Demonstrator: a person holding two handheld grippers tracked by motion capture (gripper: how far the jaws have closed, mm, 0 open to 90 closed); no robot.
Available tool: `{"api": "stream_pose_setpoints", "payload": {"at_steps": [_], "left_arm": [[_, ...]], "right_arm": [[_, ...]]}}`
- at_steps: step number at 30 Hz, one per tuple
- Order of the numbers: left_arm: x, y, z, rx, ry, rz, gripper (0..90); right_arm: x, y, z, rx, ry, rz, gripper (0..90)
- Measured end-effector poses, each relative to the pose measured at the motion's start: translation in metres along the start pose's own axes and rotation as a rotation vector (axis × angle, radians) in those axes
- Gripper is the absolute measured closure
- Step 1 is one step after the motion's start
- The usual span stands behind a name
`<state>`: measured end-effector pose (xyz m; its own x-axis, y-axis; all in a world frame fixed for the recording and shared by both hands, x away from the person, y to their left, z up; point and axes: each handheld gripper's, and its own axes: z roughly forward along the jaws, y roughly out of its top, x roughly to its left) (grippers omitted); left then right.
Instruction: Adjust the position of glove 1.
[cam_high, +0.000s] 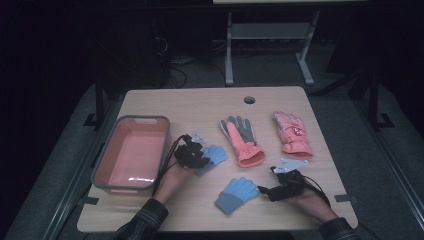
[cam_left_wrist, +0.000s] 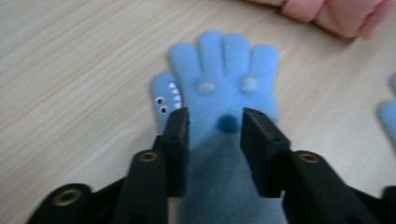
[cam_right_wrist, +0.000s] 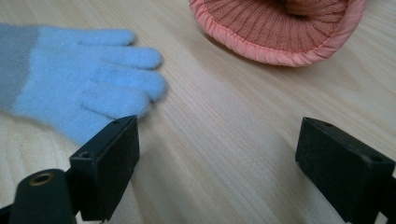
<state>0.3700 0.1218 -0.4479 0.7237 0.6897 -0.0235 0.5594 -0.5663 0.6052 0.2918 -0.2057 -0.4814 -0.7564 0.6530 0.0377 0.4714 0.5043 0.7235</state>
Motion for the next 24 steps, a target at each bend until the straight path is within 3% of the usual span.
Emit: {"api": "stream_pose_setpoints", "payload": {"at_steps": [7,12,15,24], "left_arm": [[-0.0016,-0.0014,0.0069,0.019,0.006,0.012,52.0],[-0.0038,-0.0036,0.0059,0.020,0.003,0.040,65.3],[-0.0056,-0.0033,0.0056,0.027,-0.011,0.037,77.1],[-0.0023,-0.0018,0.0001,0.017,-0.047,-0.008,83.0]], "right_arm": [[0.0000,0.0000,0.0000,0.000,0.000,-0.001,12.9],[0.0001,0.0000,0.0001,0.000,-0.001,0.000,12.9],[0.0001,0.0001,0.0001,0.000,-0.001,0.000,12.9],[0.0001,0.0001,0.0001,0.000,0.000,0.000,12.9]]}}
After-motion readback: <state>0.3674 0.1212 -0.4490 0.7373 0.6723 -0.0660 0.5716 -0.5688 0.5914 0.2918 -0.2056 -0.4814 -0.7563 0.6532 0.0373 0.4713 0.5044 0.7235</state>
